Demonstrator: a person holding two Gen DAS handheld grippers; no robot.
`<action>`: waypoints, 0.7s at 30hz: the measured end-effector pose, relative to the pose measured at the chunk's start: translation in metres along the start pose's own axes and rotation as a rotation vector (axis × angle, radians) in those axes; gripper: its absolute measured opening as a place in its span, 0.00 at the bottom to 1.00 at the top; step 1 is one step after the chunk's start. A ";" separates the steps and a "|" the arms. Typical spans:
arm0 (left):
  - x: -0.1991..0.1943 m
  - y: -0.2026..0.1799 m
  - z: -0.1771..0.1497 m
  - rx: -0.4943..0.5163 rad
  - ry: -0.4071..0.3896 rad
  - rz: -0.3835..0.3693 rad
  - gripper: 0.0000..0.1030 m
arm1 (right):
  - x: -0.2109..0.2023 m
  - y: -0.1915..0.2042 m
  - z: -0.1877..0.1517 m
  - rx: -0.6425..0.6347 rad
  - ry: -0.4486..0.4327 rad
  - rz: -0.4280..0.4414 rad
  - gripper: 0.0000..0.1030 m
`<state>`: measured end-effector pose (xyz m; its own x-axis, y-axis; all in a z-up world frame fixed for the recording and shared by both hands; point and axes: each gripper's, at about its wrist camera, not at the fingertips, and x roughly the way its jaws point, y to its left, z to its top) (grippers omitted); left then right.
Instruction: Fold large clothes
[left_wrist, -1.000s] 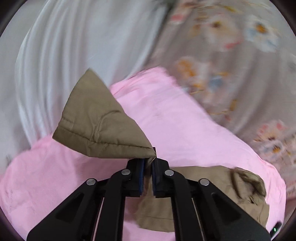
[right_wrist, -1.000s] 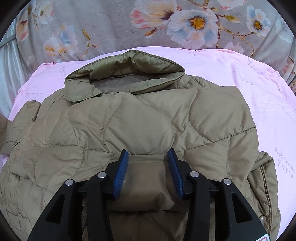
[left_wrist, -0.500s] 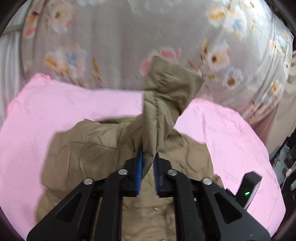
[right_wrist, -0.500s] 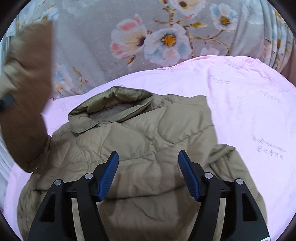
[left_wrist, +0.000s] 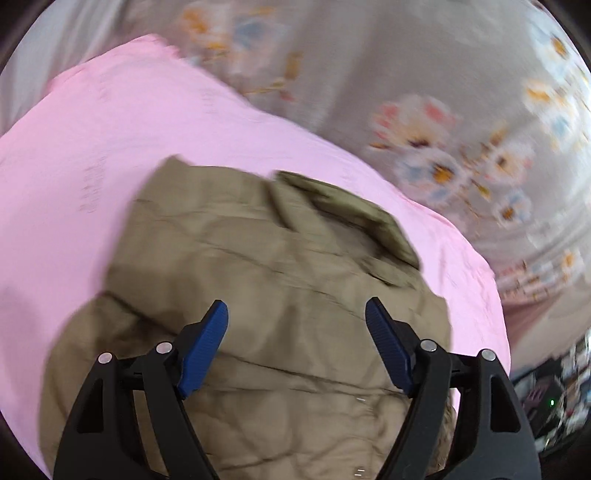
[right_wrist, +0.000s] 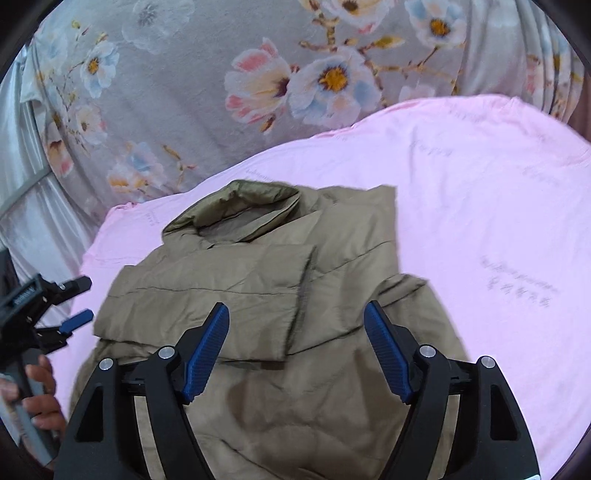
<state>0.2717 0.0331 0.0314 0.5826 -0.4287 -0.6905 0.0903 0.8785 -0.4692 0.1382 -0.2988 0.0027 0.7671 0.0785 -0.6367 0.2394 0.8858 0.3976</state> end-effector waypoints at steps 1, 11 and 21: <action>0.001 0.019 0.005 -0.054 0.010 0.013 0.72 | 0.008 0.002 0.002 0.007 0.022 0.014 0.71; 0.022 0.117 0.007 -0.355 0.081 -0.057 0.70 | 0.060 0.009 -0.003 0.057 0.145 0.022 0.71; 0.016 0.107 0.036 -0.328 0.036 -0.044 0.07 | 0.031 0.027 0.033 -0.004 0.039 0.086 0.02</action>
<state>0.3198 0.1284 -0.0098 0.5546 -0.4768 -0.6819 -0.1538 0.7466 -0.6472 0.1879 -0.2877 0.0150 0.7612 0.1722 -0.6253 0.1710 0.8767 0.4496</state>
